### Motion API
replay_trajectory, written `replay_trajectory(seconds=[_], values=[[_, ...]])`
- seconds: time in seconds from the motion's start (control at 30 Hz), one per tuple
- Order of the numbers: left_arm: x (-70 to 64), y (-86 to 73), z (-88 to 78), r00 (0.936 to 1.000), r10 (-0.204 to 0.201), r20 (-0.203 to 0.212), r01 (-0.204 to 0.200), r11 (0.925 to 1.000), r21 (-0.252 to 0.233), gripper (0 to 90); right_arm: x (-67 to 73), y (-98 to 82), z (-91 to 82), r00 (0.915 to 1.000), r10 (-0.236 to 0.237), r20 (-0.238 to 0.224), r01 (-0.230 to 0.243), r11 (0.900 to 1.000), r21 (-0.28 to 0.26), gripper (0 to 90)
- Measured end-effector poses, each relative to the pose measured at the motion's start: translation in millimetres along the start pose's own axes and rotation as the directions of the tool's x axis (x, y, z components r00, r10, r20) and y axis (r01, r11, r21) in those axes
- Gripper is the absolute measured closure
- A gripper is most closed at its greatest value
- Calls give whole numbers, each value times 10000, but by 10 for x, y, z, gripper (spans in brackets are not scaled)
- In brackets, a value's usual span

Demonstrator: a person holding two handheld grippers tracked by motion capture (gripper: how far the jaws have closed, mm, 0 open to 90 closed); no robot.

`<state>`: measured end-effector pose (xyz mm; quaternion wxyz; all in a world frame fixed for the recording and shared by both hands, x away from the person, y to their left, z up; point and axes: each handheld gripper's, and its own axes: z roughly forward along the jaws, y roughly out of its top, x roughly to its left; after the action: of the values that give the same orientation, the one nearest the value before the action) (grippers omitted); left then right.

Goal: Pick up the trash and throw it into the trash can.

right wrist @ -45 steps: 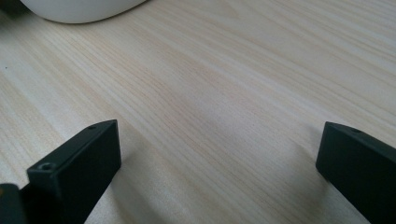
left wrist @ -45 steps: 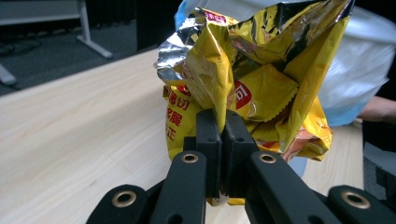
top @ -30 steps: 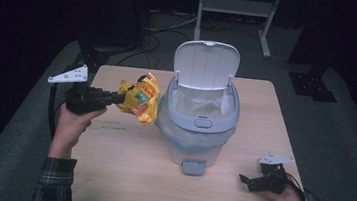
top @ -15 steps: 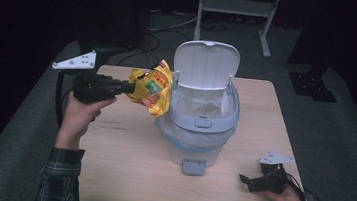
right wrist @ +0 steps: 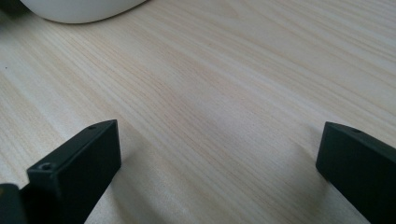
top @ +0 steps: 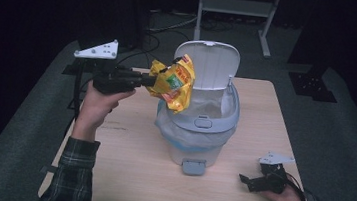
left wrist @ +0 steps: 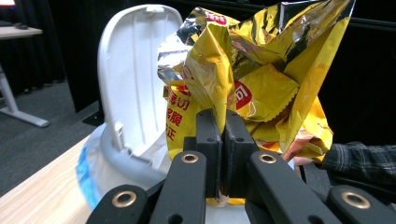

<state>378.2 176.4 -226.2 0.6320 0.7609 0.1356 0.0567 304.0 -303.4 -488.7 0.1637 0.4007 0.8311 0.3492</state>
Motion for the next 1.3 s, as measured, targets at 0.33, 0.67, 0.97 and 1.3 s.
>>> replay_trajectory(seconds=[0.33,0.67,0.97,1.3], values=[[45,108,358,9987,169,471,-179,9996,202,874,0,0,0,10000,11,7,-11,10000,-4,0],[129,109,624,9985,244,488,-260,9992,317,867,-1,0,1,10000,-5,14,5,10000,-14,0],[192,53,802,9995,262,177,-272,9977,622,850,-1,0,0,10000,-8,5,8,10000,-5,0],[208,37,848,9996,176,198,-188,9979,625,824,0,0,0,10000,1,-2,-1,10000,-1,0]])
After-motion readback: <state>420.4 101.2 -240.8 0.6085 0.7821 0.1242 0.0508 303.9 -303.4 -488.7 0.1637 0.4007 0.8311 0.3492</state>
